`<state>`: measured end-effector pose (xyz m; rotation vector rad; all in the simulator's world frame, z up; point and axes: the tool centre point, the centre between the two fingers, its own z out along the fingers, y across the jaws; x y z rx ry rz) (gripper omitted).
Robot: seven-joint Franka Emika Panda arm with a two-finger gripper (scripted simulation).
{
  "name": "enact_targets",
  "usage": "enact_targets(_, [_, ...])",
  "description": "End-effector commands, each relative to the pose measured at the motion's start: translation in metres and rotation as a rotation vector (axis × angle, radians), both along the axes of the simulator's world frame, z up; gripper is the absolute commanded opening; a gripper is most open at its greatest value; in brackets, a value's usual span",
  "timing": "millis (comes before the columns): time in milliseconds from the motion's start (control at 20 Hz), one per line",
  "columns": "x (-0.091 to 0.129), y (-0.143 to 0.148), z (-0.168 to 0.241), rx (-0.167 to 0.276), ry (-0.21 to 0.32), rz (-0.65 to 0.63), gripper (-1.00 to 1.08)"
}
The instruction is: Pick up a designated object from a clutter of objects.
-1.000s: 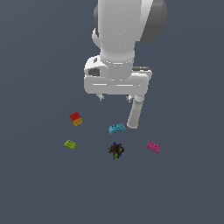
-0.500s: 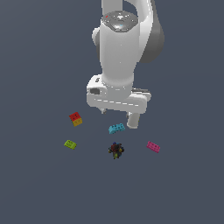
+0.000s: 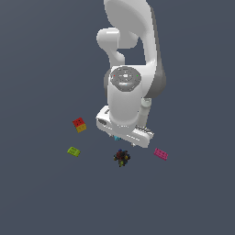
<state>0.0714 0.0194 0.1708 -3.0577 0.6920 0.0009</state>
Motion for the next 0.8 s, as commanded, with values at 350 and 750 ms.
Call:
enact_targets(350, [0.016, 0.001, -0.069, -0.004, 0.001, -0.183, 1.00])
enact_targets(750, [0.019, 0.001, -0.091, -0.006, 0.002, -0.238, 1.00])
